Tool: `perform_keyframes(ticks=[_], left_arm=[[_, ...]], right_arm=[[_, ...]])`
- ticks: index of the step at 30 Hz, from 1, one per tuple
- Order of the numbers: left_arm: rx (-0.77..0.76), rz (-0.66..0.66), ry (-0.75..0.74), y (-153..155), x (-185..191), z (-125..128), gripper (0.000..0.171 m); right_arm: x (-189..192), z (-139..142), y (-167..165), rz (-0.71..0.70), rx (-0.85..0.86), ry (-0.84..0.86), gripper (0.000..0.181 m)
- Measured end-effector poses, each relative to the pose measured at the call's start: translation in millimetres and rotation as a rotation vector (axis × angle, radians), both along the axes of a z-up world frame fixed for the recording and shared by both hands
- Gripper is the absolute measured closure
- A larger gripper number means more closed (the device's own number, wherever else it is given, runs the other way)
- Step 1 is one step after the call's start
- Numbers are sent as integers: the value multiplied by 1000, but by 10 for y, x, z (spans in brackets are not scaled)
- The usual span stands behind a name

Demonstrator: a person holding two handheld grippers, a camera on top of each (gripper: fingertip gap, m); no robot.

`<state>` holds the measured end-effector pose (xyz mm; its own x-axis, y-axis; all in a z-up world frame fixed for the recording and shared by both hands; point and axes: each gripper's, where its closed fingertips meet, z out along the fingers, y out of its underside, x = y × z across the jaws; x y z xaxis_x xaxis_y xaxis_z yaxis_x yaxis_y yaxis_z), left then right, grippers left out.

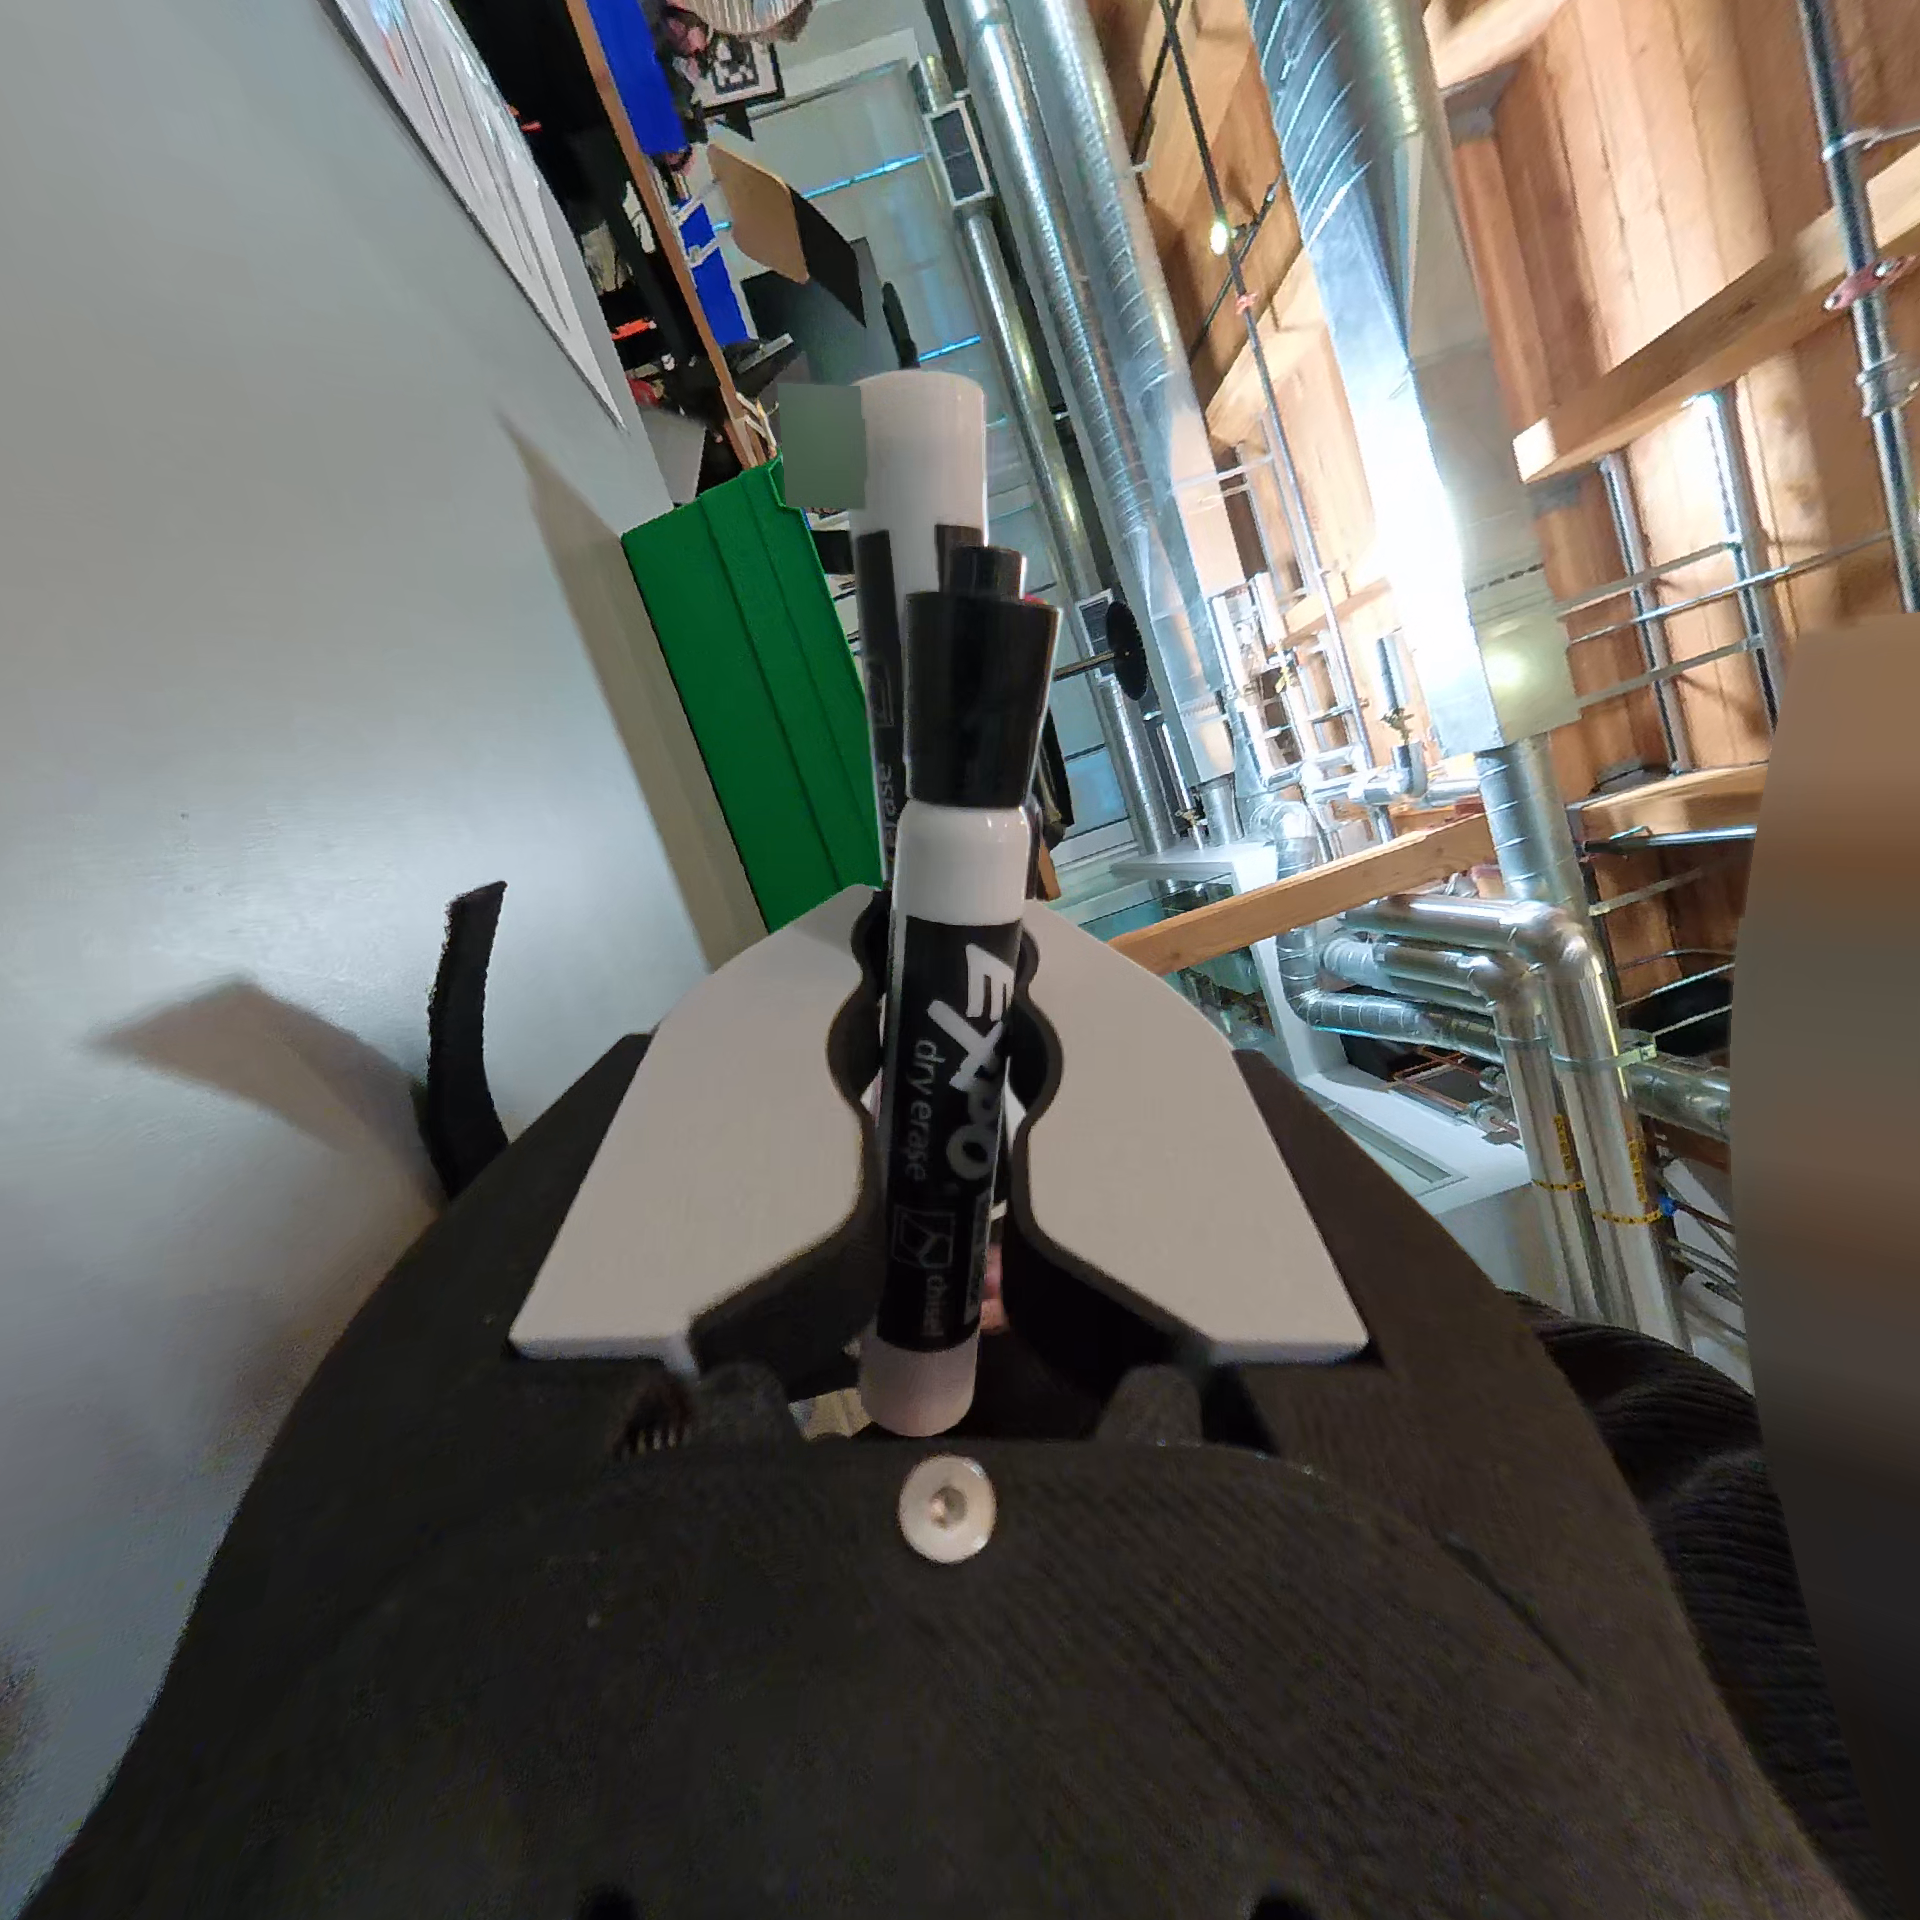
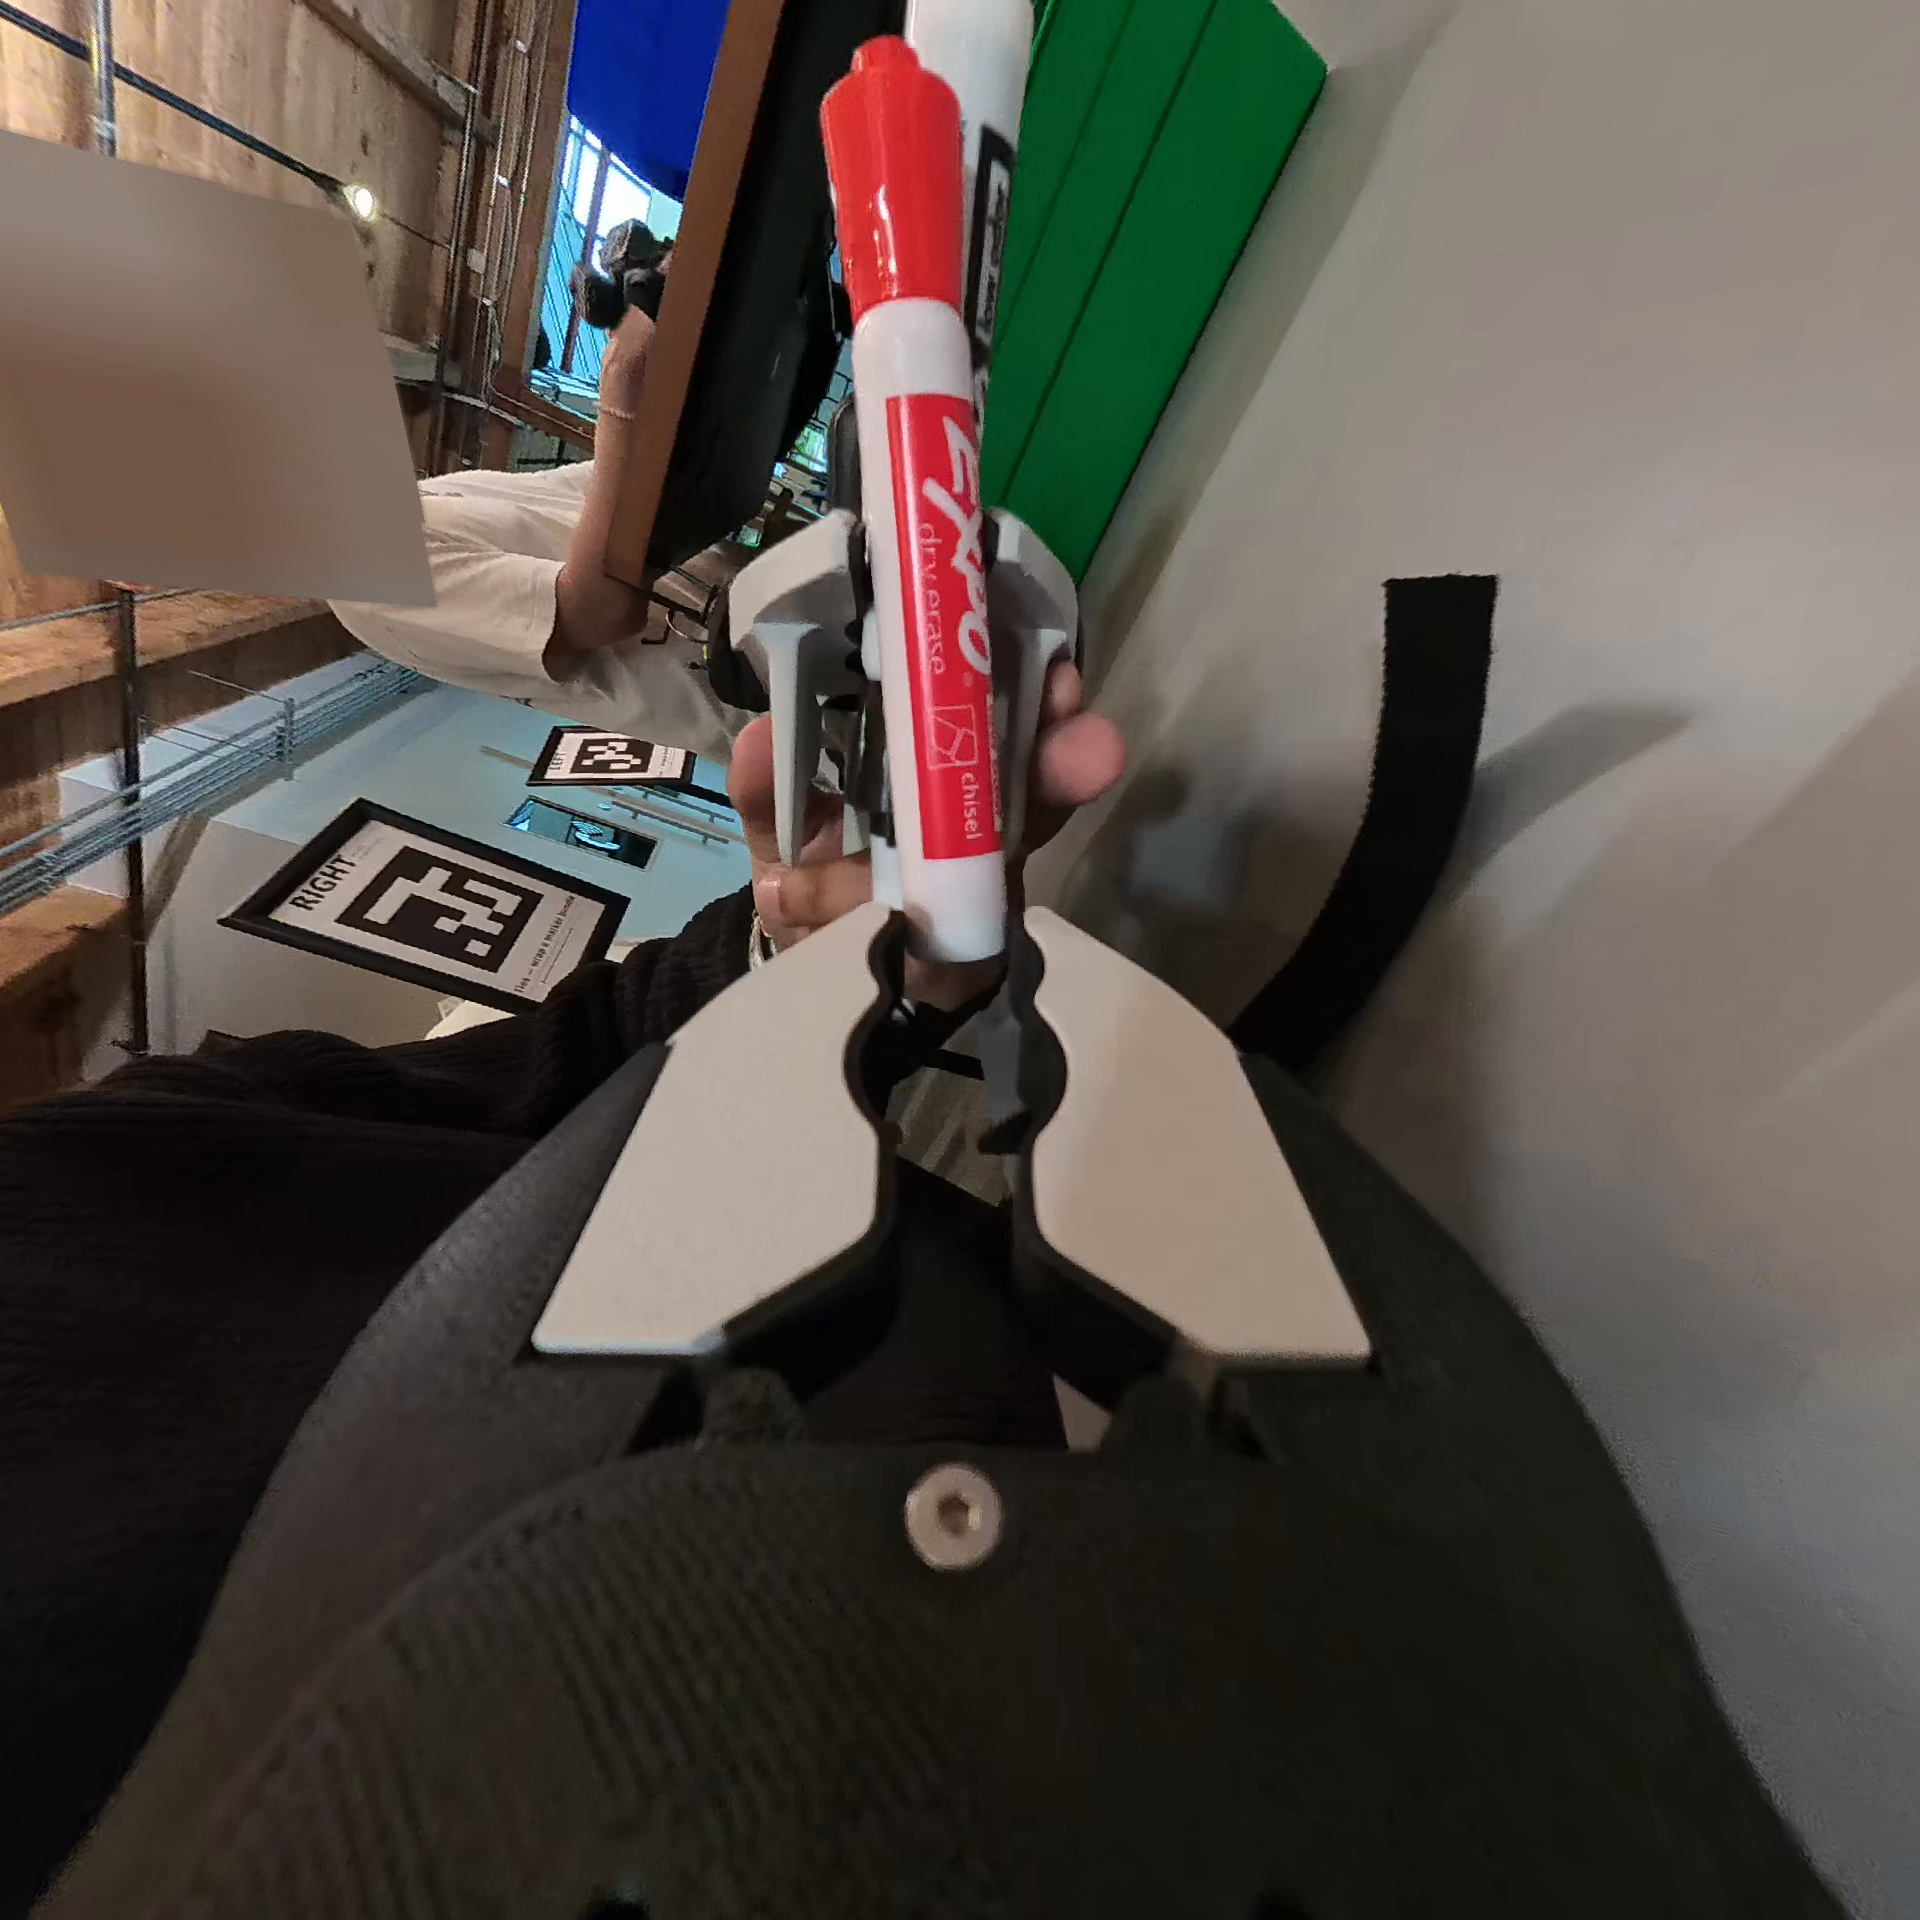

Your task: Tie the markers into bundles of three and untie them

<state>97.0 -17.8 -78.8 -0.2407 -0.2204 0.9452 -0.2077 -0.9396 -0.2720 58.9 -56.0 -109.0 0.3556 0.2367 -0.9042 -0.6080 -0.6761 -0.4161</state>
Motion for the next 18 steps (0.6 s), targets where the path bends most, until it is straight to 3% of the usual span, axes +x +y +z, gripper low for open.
perform_keyframes(ticks=[18], left_arm=[[12,-59,61,-145,38,-117,152]], right_arm=[[26,-13,-9,-2,-38,33,162]])
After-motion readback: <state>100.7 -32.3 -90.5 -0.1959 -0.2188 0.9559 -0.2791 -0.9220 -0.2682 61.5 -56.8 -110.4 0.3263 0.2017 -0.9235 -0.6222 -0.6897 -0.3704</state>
